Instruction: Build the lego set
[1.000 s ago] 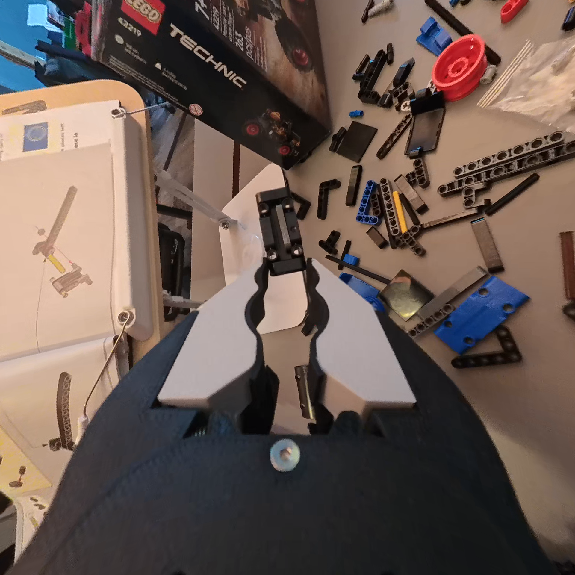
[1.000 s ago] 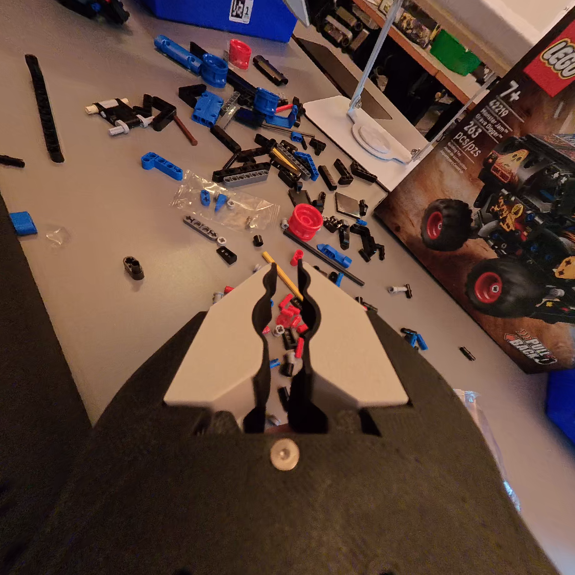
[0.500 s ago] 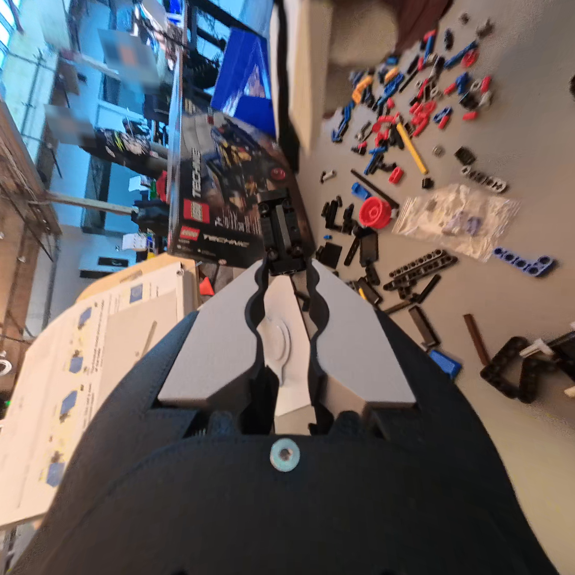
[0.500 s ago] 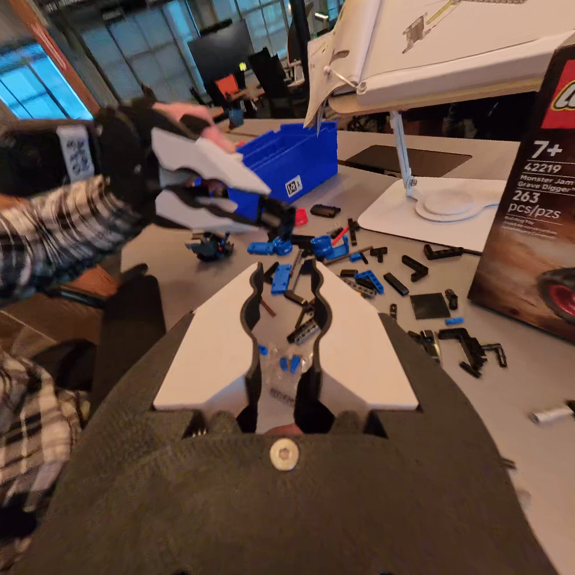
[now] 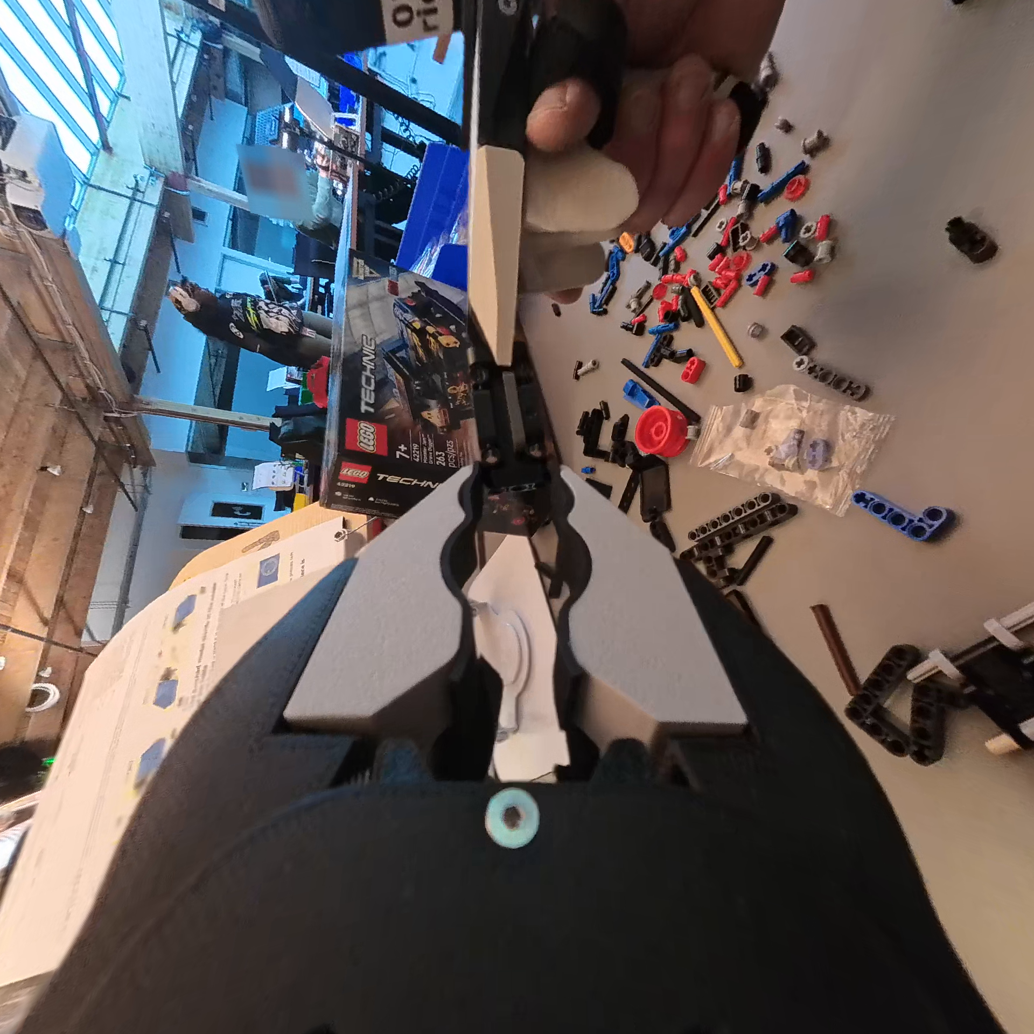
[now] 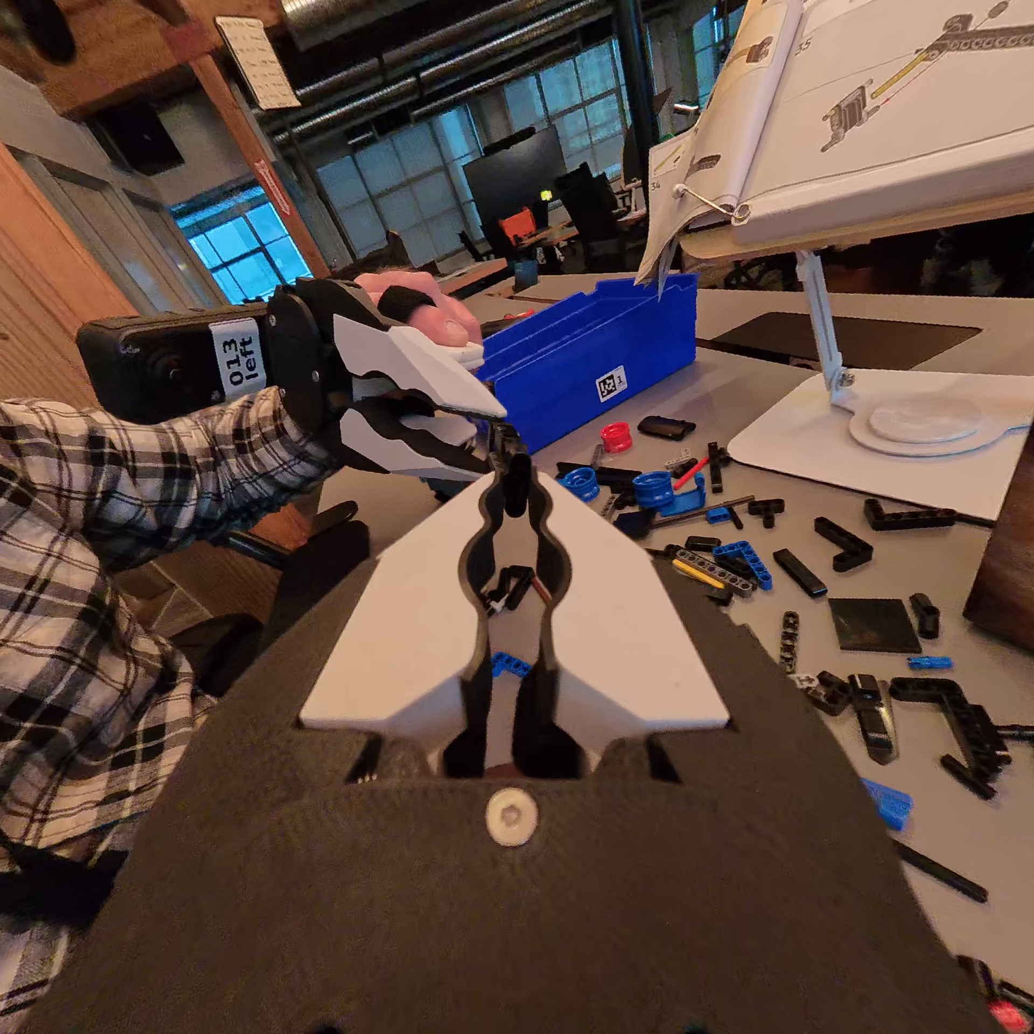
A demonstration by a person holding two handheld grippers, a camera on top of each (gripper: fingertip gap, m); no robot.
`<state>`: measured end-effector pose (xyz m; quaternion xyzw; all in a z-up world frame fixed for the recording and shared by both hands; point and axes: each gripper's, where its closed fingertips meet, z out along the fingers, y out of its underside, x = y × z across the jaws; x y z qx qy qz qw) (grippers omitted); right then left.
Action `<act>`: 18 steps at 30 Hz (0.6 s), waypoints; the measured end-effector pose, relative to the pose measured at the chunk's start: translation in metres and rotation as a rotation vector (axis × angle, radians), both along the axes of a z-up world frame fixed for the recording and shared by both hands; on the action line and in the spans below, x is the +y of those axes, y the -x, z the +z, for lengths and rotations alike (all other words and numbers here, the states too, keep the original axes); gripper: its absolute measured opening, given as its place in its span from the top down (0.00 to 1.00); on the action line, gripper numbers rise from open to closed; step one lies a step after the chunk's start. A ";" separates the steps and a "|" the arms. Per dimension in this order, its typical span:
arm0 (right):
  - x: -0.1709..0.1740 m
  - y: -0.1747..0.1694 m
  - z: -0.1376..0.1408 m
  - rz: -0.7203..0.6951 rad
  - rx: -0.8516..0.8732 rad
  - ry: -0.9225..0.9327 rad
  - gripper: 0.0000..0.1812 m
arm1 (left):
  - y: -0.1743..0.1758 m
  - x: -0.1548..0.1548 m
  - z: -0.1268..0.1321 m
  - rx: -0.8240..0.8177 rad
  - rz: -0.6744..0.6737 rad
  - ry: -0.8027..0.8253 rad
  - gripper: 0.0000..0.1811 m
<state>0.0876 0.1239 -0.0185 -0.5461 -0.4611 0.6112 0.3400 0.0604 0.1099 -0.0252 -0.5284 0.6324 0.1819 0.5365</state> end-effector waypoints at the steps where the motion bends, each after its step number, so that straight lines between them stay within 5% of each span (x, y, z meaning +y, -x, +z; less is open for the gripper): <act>1: 0.000 0.000 0.000 0.003 0.004 0.009 0.96 | 0.000 0.000 0.000 -0.022 0.005 0.014 0.88; 11: 0.007 0.007 -0.009 -0.138 -0.022 -0.327 0.96 | 0.014 0.022 -0.025 -0.165 0.144 0.211 0.81; 13: 0.003 0.010 -0.012 -0.157 -0.032 -0.506 0.96 | 0.011 0.025 -0.028 -0.163 0.131 0.225 0.91; 18: 0.000 0.012 -0.019 -0.247 -0.067 -0.940 0.96 | 0.015 0.034 -0.027 -0.046 0.148 0.046 0.93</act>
